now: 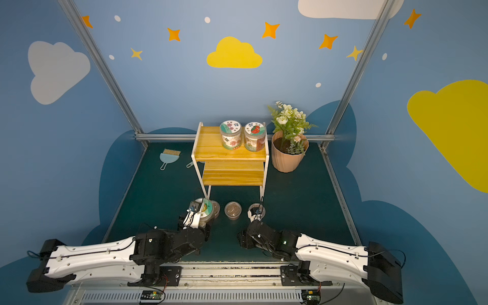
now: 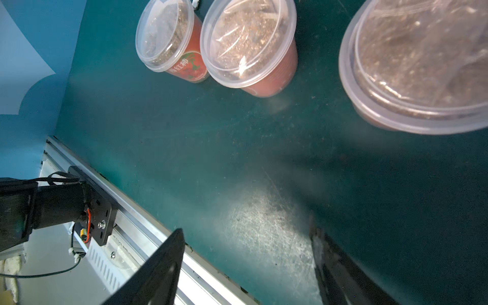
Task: Place the seed container on the shelf
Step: Place the seed jar on the shelf.
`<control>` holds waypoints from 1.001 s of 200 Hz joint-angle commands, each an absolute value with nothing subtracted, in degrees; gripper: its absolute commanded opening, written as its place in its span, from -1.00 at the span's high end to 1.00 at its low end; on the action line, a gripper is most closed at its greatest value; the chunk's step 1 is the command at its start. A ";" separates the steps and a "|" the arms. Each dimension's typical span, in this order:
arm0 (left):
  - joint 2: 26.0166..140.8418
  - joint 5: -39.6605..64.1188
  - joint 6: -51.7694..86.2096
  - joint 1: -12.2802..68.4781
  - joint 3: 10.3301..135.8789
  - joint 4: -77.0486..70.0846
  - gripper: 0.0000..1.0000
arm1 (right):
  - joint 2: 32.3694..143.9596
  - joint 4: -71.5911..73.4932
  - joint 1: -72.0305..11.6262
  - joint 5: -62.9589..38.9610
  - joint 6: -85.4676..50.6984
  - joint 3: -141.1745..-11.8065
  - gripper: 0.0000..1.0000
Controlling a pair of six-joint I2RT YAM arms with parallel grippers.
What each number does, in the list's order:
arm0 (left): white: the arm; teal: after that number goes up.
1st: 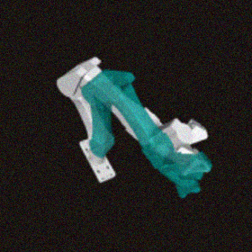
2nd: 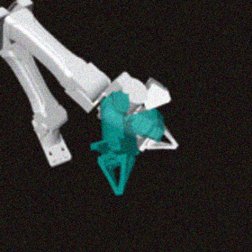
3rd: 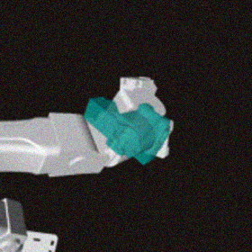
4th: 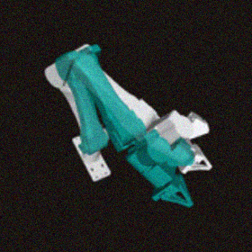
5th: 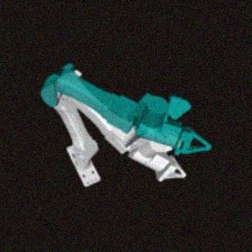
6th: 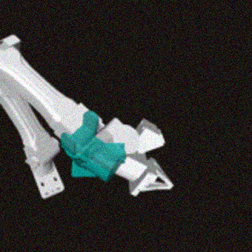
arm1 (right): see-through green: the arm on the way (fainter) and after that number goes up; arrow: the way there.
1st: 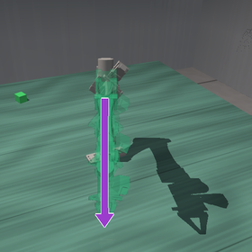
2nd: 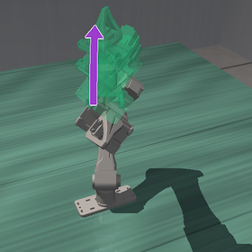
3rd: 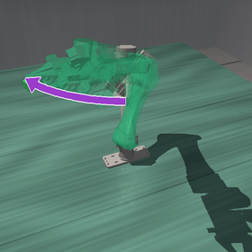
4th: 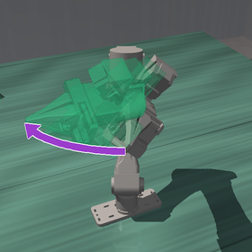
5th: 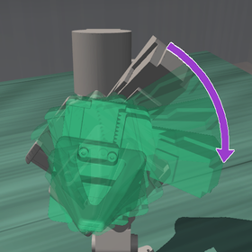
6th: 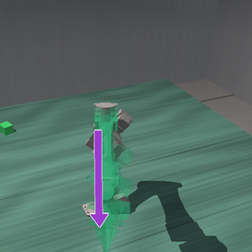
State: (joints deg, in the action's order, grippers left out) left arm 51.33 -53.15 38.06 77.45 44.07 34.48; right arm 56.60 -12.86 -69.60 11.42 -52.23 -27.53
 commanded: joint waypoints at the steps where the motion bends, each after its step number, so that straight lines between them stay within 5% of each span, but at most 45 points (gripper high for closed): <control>1: 49.90 -54.40 32.77 75.89 48.42 35.95 -0.44 | 55.88 -13.61 -69.77 12.82 -51.16 -28.90 -0.52; 200: 63.95 -26.50 13.45 52.23 84.03 41.31 -0.43 | 51.97 -15.27 -69.40 14.96 -47.99 -28.83 -0.53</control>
State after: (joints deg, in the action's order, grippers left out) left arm 62.48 -29.85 15.18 54.17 81.03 41.25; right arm 52.73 -13.96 -69.58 14.04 -48.93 -27.55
